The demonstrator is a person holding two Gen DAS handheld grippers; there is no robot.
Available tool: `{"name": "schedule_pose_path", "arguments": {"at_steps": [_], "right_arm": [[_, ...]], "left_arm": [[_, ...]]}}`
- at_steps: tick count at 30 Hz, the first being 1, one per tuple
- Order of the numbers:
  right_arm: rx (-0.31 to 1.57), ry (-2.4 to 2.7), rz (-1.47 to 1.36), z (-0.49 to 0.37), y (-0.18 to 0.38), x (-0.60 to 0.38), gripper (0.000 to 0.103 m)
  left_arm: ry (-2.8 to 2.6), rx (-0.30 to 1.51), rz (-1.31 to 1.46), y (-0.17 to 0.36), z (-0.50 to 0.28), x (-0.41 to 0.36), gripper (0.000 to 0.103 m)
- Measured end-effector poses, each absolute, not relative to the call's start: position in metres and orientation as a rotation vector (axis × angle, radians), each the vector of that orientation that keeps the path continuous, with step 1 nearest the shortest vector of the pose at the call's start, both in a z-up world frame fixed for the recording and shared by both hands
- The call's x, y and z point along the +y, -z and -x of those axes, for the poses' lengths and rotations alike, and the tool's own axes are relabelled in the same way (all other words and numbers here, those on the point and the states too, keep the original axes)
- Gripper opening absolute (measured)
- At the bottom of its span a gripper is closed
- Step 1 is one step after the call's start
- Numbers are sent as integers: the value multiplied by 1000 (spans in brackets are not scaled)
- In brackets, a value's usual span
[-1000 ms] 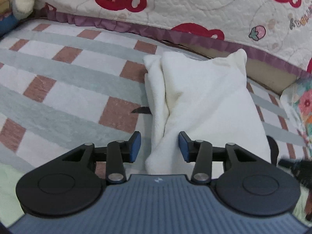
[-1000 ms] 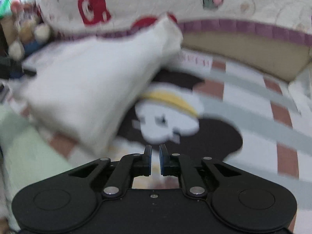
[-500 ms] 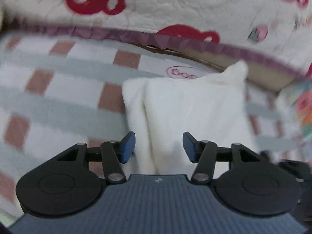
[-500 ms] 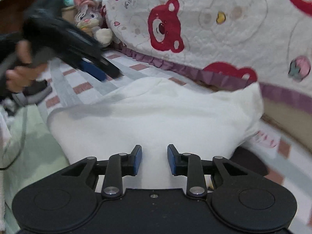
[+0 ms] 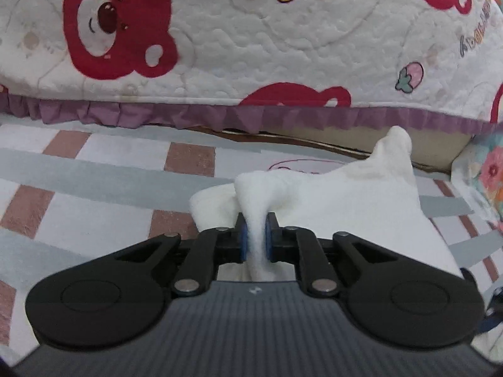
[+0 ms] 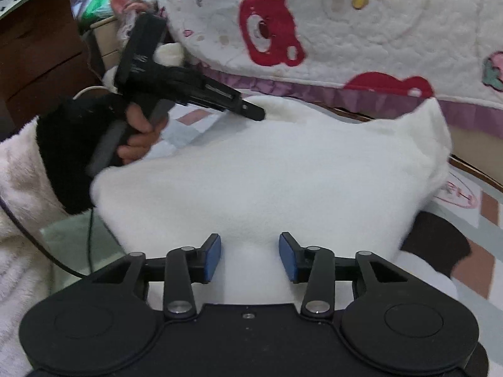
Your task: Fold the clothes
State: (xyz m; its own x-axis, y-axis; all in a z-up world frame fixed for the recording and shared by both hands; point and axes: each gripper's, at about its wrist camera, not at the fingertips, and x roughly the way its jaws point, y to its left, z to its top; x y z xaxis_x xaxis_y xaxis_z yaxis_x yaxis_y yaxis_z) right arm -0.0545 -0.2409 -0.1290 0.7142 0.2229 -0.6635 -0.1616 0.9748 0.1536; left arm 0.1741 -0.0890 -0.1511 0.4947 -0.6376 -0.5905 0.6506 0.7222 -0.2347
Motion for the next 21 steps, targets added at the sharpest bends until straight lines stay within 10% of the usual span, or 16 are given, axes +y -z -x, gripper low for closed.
{"name": "schedule_pose_path", "arguments": {"at_steps": [17,21], "right_arm": [[778,-376,73,50,121,-184,57],[891,-587,-28,63,118,-171,40]], "left_arm": [[700,813,19,176,-194,-70,10],[664,793,33,172,-194,-75,10]]}}
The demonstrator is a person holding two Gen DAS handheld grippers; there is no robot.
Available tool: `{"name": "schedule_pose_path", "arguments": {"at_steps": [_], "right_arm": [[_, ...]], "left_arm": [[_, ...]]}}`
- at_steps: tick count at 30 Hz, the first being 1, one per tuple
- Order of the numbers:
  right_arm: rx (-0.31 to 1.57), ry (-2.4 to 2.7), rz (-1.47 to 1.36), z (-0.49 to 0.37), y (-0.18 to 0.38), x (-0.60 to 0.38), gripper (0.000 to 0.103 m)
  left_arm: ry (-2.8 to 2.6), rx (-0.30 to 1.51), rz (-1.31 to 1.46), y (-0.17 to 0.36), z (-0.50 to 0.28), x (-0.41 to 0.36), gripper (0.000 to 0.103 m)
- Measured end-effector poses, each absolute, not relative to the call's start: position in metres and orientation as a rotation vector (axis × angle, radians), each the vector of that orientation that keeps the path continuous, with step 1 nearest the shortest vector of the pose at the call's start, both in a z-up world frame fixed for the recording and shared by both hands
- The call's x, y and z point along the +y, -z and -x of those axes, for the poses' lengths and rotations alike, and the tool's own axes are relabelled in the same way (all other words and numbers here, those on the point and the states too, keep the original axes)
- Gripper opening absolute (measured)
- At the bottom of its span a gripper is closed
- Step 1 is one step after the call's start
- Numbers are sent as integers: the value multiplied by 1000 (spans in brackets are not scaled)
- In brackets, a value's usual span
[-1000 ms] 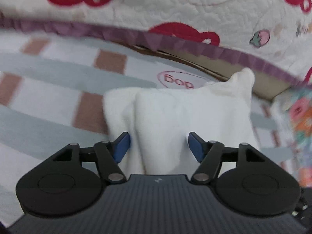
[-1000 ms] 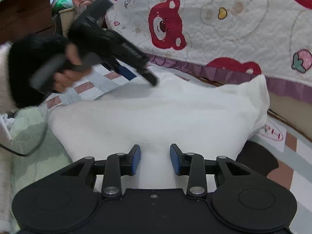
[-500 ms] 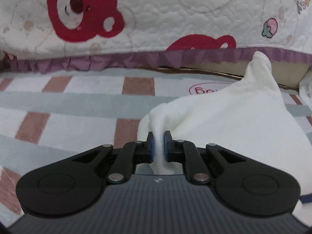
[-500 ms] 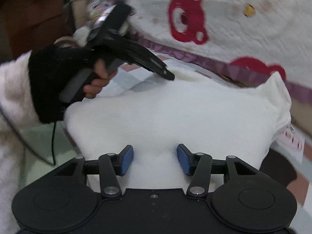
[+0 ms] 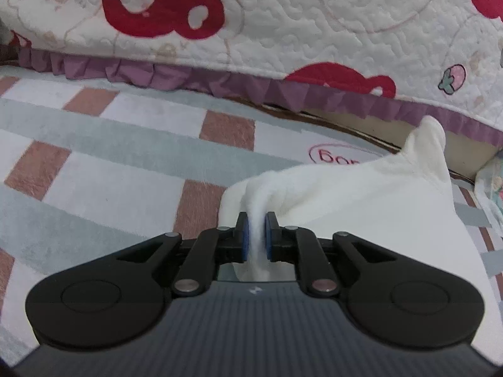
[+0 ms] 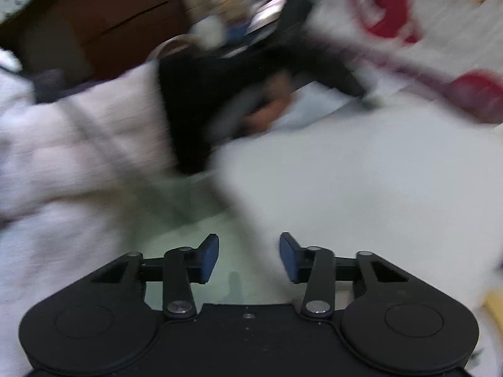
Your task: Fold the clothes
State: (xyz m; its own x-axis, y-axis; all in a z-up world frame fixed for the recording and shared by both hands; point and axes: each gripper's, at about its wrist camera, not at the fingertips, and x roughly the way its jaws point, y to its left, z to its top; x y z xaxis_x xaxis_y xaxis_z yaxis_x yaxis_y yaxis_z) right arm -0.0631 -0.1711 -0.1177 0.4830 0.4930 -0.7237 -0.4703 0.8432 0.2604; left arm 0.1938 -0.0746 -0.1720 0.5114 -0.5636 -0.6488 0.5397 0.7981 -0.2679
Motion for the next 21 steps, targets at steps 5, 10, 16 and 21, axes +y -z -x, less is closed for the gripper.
{"name": "schedule_pose_path", "arguments": {"at_steps": [5,10,16,21], "right_arm": [[763,-371,-38,81,92,-207,44],[713,-200,-48,91,87,-244,45],[731,-73,-172,90,107,-279,49],[787,-55,-229,94,132,-290,59]], "left_arm": [[577,731,91,141,-175,-52,10],[587,701,304,104,-141,-9,31],[645,949,239,131,-89,-26,43],[538,1055,243,155,-77,-18,64]]}}
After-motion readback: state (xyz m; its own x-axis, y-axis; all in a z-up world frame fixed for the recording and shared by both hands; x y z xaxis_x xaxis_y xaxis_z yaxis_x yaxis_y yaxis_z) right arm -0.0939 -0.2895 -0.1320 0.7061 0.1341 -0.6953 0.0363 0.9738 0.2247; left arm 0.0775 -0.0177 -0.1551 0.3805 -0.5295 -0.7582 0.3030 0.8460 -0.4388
